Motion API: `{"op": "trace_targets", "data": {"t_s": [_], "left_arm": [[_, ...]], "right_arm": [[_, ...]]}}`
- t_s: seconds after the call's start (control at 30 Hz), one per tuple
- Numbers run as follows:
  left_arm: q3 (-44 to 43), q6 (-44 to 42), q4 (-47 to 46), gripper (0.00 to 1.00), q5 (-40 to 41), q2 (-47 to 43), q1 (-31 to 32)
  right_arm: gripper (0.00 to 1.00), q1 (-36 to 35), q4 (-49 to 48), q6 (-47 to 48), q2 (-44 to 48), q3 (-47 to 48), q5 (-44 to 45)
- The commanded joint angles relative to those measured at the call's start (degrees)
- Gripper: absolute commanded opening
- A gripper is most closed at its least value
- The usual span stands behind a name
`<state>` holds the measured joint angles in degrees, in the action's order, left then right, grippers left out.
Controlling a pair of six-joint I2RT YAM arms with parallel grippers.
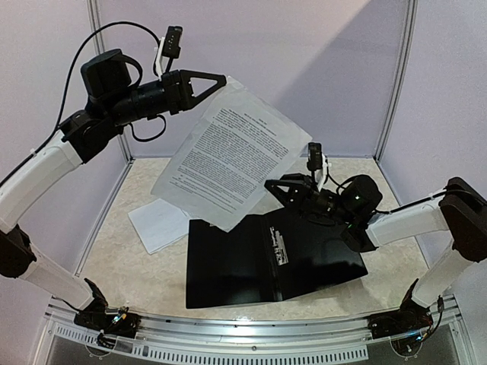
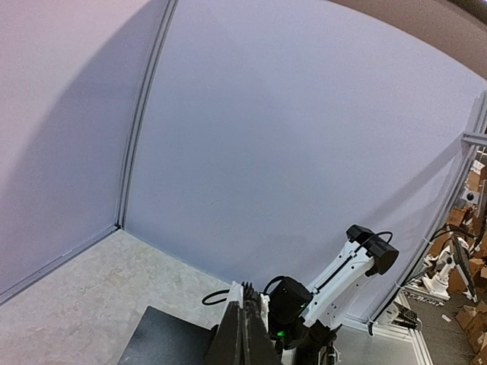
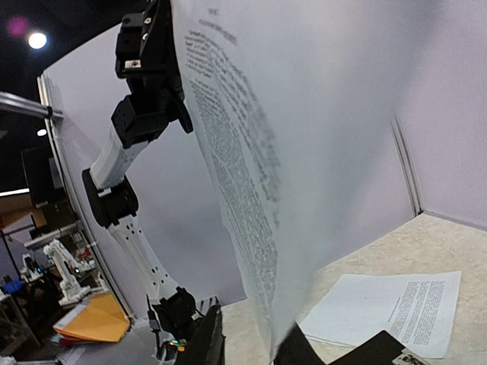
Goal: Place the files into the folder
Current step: Pass from the left arm to the right, then place the file in the spring clip on the folder.
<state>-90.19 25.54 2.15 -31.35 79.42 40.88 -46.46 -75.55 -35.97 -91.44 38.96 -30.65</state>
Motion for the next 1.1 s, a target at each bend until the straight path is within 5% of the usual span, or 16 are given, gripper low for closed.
{"op": "trace_targets", "data": {"t_s": [0.0, 0.13, 0.4, 0.53, 0.7, 1.07], "left_arm": [[1.45, -0.12, -0.34, 0.0, 2.2, -0.93, 0.7], [2.02, -0.78, 1.22, 0.01, 3.59, -0.84, 0.69], [2.87, -11.39, 16.43, 0.58, 20.55, -1.39, 0.0], [4.46, -16.46, 23.16, 0.85, 34.54, -1.15, -1.84], [10.09, -17.04, 23.53, 0.85, 38.64, 2.49, -5.29], [12.43, -16.14, 21.5, 0.81, 43.59, 8.97, -7.27]], "right_arm": [[0.12, -0.14, -3.51, -3.16, -1.54, 0.82, -0.83], [0.0, -0.06, 2.74, -3.68, -0.33, 1.01, 0.5], [0.0, -0.01, 46.08, 4.64, 9.7, 6.08, 2.99], [0.0, -0.04, 75.41, 5.71, 13.54, 17.59, 1.92], [0.0, 0.03, 104.23, 5.19, 14.85, 26.35, 1.51], [0.0, 2.74, 135.96, 8.97, 14.55, 34.68, 3.68]]}}
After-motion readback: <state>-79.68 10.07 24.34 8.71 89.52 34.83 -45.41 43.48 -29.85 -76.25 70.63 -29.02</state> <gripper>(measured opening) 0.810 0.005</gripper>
